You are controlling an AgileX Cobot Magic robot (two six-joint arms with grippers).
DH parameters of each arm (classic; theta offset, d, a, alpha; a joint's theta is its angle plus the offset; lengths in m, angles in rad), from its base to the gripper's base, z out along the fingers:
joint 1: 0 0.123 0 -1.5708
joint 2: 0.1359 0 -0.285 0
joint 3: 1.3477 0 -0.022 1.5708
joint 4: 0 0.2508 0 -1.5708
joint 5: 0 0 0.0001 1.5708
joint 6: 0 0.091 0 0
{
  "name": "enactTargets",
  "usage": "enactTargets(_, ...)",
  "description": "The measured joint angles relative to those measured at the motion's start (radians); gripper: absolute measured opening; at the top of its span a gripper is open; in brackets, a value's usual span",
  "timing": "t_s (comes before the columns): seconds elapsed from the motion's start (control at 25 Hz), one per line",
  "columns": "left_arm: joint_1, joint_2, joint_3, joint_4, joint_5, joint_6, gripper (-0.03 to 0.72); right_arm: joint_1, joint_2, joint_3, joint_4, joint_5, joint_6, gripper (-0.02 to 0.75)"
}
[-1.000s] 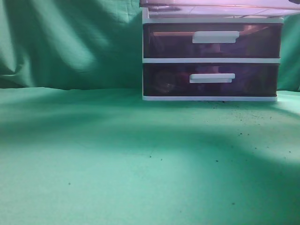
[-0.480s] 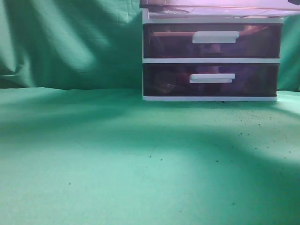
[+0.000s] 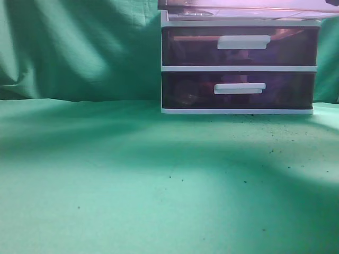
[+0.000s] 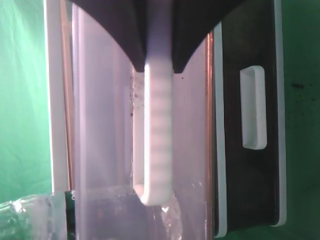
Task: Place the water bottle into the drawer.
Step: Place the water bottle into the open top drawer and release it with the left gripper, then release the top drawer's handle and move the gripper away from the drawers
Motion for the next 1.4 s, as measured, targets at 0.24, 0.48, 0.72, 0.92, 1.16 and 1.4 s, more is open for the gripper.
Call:
enactTargets(0.24, -0.064, 0.084, -0.004, -0.029, -0.263, 0.013, 0.554, 0.000, 0.000, 0.000, -0.010, 0.002, 0.037, 0.095)
enactTargets(0.48, -0.145, 0.189, -0.058, -0.031, -0.334, 0.011, 0.554, 0.000, 0.000, 0.000, -0.014, 0.002, 0.055, 0.095)
enactTargets(0.72, -0.168, 0.263, -0.174, -0.031, -0.335, 0.011, 0.554, 0.000, 0.000, 0.002, -0.009, 0.004, 0.101, 0.095)
enactTargets(0.92, -0.162, 0.235, -0.209, 0.063, -0.192, 0.014, 0.554, 0.000, 0.000, 0.020, -0.018, -0.012, 0.095, 0.095)
enactTargets(1.16, -0.106, 0.086, -0.211, 0.300, 0.272, -0.090, 0.127, 0.000, 0.000, 0.024, -0.007, -0.028, 0.020, 0.095)
enactTargets(1.4, -0.089, -0.064, -0.218, 0.908, 0.733, -0.657, 0.000, 0.000, 0.010, -0.026, 0.017, 0.021, -0.093, 0.095)
